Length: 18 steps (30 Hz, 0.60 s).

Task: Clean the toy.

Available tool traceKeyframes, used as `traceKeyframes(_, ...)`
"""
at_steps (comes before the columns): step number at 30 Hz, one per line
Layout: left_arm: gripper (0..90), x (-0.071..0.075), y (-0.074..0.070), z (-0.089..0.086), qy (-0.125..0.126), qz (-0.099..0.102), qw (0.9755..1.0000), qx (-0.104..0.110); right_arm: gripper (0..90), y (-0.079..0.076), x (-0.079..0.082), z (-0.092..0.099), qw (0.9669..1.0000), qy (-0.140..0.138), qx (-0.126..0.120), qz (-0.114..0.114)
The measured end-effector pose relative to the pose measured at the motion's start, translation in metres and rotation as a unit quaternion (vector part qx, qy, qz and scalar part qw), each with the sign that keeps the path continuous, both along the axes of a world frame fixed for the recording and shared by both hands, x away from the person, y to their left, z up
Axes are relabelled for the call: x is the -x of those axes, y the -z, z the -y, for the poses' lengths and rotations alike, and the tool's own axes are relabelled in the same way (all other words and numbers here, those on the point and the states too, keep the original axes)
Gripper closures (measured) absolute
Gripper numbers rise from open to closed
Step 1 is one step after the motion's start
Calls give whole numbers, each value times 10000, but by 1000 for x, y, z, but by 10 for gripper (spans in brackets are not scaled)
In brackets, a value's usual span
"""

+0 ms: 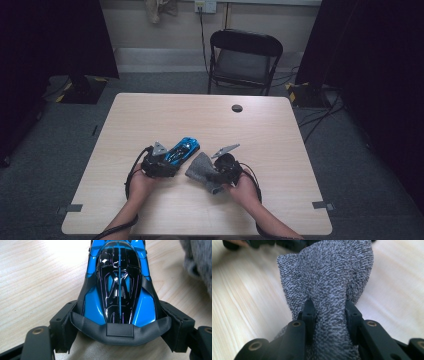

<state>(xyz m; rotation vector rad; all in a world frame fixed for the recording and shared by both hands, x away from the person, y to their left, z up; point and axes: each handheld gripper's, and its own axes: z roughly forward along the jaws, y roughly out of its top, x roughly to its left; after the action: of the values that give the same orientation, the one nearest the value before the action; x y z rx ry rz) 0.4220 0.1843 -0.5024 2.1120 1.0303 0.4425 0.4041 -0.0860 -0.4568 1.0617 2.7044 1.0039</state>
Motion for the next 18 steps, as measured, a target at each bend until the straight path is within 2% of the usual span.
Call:
traceKeyframes(4, 245, 0, 0, 0, -2, 0, 10000, 2, 686, -13, -12, -4, 9999, 71, -114, -95)
traceKeyframes(11, 245, 0, 0, 0, -3, 0, 10000, 3, 690, -21, -25, -15, 10000, 70, -20, -64)
traceKeyframes(18, 245, 0, 0, 0, -4, 0, 10000, 9, 698, -26, -42, -27, 9997, 213, -115, -44)
